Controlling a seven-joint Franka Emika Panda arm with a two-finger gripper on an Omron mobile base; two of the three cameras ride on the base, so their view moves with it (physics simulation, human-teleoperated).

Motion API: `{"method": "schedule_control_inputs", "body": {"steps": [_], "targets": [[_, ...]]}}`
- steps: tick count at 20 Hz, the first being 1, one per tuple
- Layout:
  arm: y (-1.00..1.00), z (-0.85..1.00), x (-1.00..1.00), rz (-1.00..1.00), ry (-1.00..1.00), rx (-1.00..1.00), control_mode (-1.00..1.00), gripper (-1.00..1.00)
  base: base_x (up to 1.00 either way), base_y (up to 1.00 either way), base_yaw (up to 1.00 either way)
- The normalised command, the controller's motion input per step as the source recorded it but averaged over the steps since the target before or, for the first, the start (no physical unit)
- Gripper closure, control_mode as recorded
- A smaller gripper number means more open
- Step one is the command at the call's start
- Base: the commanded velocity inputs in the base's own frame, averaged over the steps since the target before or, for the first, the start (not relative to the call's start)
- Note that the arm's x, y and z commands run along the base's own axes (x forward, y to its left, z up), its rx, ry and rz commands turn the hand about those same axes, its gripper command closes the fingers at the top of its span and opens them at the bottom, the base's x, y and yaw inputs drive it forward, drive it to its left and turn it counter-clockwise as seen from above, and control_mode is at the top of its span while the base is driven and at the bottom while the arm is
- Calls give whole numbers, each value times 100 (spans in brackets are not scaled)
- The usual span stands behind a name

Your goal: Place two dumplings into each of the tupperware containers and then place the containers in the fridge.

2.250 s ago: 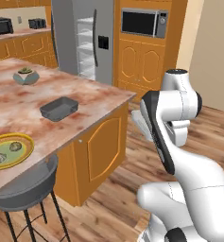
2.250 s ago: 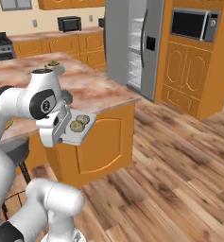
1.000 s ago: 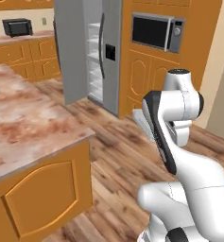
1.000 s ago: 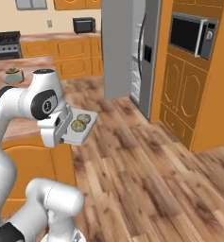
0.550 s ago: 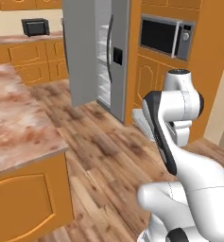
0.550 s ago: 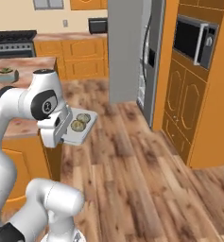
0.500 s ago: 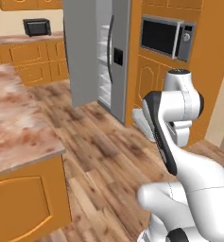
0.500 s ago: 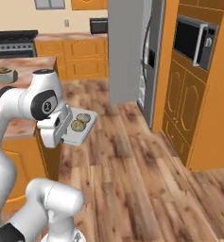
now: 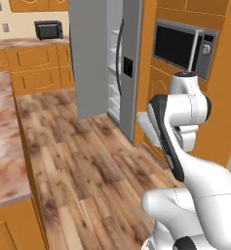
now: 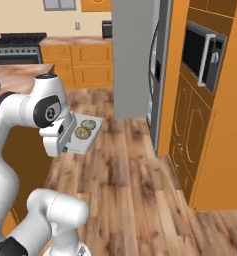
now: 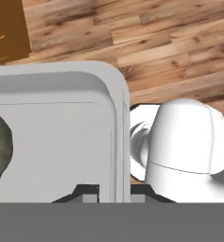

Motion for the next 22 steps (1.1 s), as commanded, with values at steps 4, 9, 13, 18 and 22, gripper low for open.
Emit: {"method": "schedule_control_inputs", "body": {"steps": [4,9,13,18,22], "targets": [[0,0,0,0,0,0,100,100,100,-10,13],[0,0,0,0,0,0,100,100,100,0,3],[0,0,0,0,0,0,100,100,100,8,0],[0,0,0,0,0,0,100,100,100,2,-9],[0,0,0,0,0,0,100,100,100,1,-30]]}}
